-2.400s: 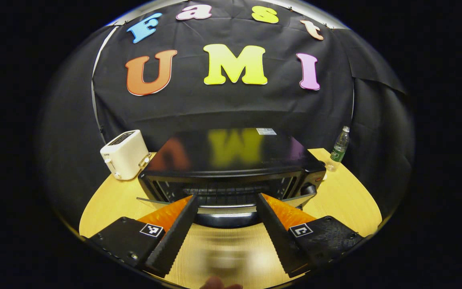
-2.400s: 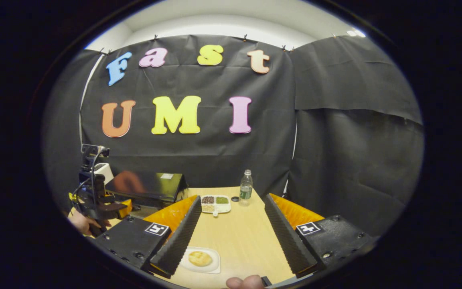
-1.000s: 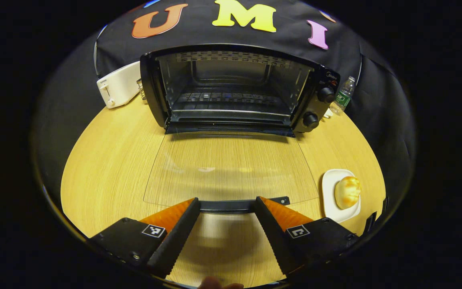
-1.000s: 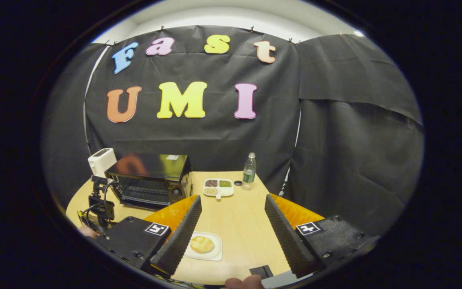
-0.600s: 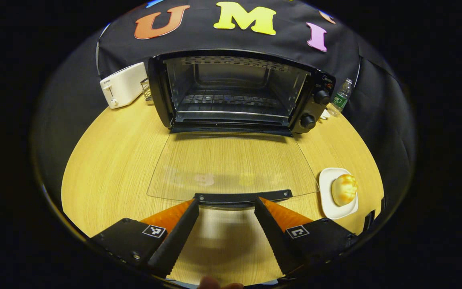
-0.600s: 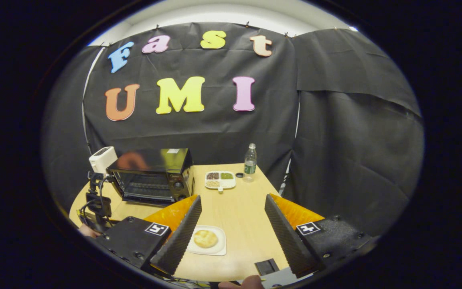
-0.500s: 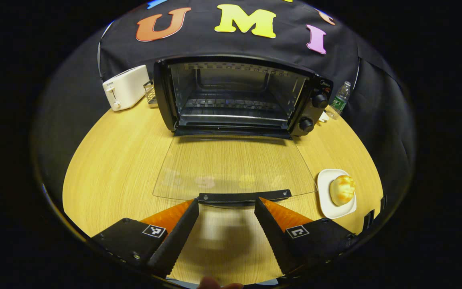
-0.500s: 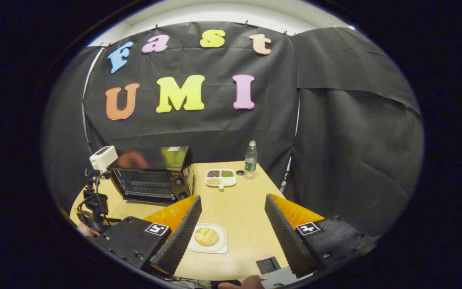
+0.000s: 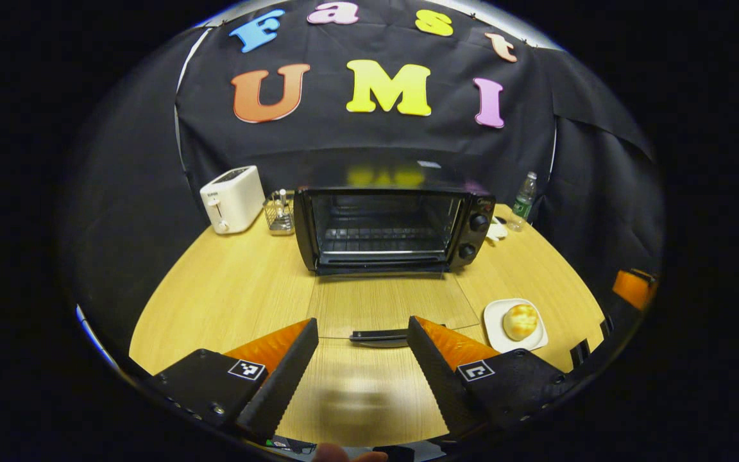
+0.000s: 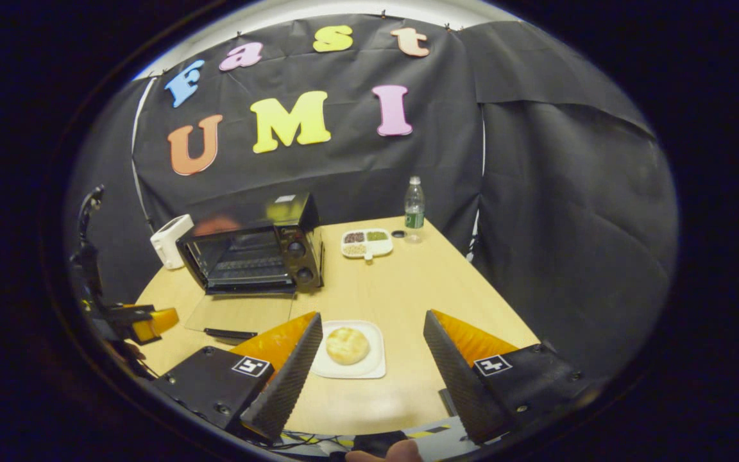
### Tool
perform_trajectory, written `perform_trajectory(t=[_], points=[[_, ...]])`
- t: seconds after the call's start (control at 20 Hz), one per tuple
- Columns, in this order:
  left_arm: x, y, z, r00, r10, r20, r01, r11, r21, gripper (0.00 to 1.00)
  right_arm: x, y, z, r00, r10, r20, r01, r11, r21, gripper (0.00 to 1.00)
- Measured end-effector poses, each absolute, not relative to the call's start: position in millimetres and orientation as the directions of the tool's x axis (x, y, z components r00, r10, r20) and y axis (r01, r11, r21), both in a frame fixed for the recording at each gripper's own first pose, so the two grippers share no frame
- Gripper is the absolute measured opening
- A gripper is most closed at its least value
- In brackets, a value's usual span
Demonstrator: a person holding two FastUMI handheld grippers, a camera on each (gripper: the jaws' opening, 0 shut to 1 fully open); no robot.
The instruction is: Open the electric oven with the left hand, put the food in, and close the electric oven.
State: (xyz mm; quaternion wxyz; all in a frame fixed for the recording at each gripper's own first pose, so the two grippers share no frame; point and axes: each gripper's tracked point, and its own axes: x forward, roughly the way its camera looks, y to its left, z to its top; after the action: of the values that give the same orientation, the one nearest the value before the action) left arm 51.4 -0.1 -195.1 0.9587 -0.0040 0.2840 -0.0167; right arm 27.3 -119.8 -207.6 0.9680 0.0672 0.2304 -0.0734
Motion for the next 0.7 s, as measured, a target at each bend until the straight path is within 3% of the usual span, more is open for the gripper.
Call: perform_trajectory(t=[0.35, 0.4, 0.45, 0.7], points=[[40, 20, -125, 0.935, 0.005, -0.355, 0.025, 0.997, 0.079, 0.93, 43, -94, -271, 0.844, -0.076, -0.530, 0.171, 0.977, 0.131, 0.98], [41, 21, -119, 0.941, 0.006, -0.338, 0.026, 0.996, 0.088, 0.85, 46, -92, -280, 0.840, -0.074, -0.538, 0.171, 0.976, 0.134, 0.99], [39, 21, -115, 0.944, 0.003, -0.329, 0.027, 0.996, 0.085, 0.94, 51, -89, -287, 0.836, -0.073, -0.544, 0.173, 0.976, 0.134, 0.98], [29, 30, -93, 0.951, 0.025, -0.307, -0.004, 0.998, 0.069, 0.94, 79, -83, -322, 0.819, -0.084, -0.568, 0.184, 0.976, 0.120, 0.98]])
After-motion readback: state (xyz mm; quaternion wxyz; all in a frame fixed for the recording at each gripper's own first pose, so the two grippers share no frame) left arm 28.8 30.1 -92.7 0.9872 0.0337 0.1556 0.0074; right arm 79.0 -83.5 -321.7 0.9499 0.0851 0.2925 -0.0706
